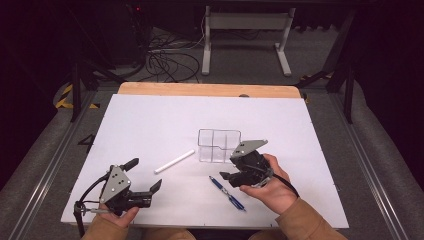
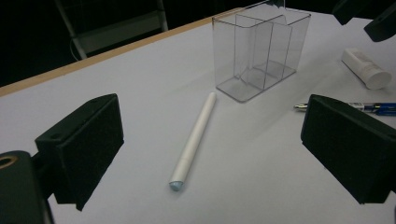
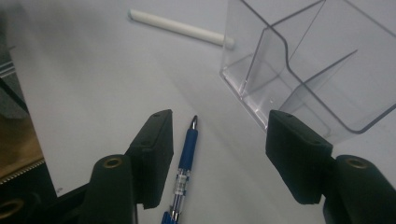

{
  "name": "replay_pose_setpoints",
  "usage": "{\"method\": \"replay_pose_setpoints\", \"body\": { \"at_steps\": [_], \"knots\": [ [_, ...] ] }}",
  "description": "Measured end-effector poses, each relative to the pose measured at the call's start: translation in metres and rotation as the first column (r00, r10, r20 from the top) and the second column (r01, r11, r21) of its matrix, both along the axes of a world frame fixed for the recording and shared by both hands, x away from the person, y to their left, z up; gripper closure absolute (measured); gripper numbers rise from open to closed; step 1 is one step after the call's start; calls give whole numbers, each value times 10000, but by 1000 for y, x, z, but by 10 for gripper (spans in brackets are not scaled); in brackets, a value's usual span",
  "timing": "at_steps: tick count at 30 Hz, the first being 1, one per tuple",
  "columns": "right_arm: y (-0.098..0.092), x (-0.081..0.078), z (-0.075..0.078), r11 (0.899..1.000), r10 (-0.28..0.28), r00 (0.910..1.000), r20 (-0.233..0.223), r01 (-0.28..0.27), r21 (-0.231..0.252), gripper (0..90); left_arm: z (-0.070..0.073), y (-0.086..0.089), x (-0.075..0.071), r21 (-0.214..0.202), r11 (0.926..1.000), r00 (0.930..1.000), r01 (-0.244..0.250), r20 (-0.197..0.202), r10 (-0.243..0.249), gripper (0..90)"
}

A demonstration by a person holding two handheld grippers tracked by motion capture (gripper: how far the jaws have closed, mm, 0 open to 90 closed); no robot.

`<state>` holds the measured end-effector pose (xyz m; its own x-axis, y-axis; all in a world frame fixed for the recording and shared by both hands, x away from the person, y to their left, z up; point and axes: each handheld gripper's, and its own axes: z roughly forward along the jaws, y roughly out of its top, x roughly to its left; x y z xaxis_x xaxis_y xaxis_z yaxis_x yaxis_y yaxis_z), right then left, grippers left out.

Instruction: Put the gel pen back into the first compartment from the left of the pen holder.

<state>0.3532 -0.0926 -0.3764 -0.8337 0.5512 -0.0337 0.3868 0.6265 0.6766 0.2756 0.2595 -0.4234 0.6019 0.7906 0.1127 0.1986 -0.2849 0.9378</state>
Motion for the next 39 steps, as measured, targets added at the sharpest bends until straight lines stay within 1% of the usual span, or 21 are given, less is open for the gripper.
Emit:
{"method": "replay_pose_setpoints", "body": {
  "at_steps": [5,6,7,8,9,10,12,13,14,16,17,18,19,20,21,22,24,26,31,35,39],
  "knots": [
    [6,3,-12,9980,-347,9976,-600,313,-556,469,0,0,0,4,10000,10000,1,2,-1,65],
    [8,4,-16,9971,-445,9949,-906,386,-662,483,0,0,0,12,10000,10000,-1,21,1,65],
    [8,4,-16,9971,-445,9949,-906,386,-662,483,0,0,0,19,10000,10000,2,19,-2,65],
    [8,4,-18,9968,-441,9935,-1047,368,-706,491,0,0,0,20,10000,10000,3,18,-3,65],
    [10,5,-22,9962,-489,9900,-1321,388,-776,502,0,0,0,18,10000,10000,3,14,-3,65],
    [11,6,-23,9958,-484,9886,-1425,368,-834,508,0,0,0,23,10000,10000,4,10,-4,65],
    [13,6,-25,9953,-499,9871,-1520,365,-895,513,0,0,0,22,10000,10000,-3,16,2,65],
    [15,7,-29,9940,-616,9821,-1783,441,-1003,528,0,0,0,28,10000,10000,-3,16,3,65],
    [15,7,-29,9940,-616,9821,-1783,441,-1003,528,0,0,0,34,10000,10000,0,16,0,65],
    [18,7,-31,9920,-723,9778,-1968,500,-1158,542,0,0,0,34,10000,10000,6,13,-6,65],
    [20,7,-34,9904,-810,9721,-2203,538,-1271,550,0,0,0,36,10000,10000,2,14,-2,65],
    [20,7,-34,9904,-810,9721,-2203,538,-1271,550,0,0,0,38,10000,10000,-1,14,1,65],
    [21,7,-35,9896,-853,9694,-2300,556,-1326,554,0,0,0,32,10000,10000,-7,16,7,65],
    [24,7,-37,9880,-926,9636,-2506,577,-1432,573,0,0,0,34,10000,10000,-4,15,4,65],
    [24,7,-37,9880,-926,9636,-2506,577,-1432,573,0,0,0,33,10000,10000,-6,16,6,65],
    [25,7,-38,9874,-964,9605,-2609,592,-1467,575,0,0,0,39,10000,10000,-2,12,2,65],
    [28,8,-41,9833,-1058,9582,-2657,610,-1715,585,0,0,0,44,10000,10000,-4,15,4,65],
    [29,8,-42,9824,-1036,9580,-2674,565,-1782,591,0,0,0,44,10000,10000,-5,17,5,65],
    [34,7,-48,9726,-1209,9590,-2565,627,-2240,635,0,0,0,50,10000,10000,-9,2,9,66],
    [38,6,-50,9691,-1310,9590,-2515,703,-2365,657,0,0,0,61,10000,10000,-24,9,24,66],
    [42,6,-55,9612,-1570,9562,-2470,905,-2606,716,0,0,0,55,10000,10000,-26,1,26,66]
  ]
}}
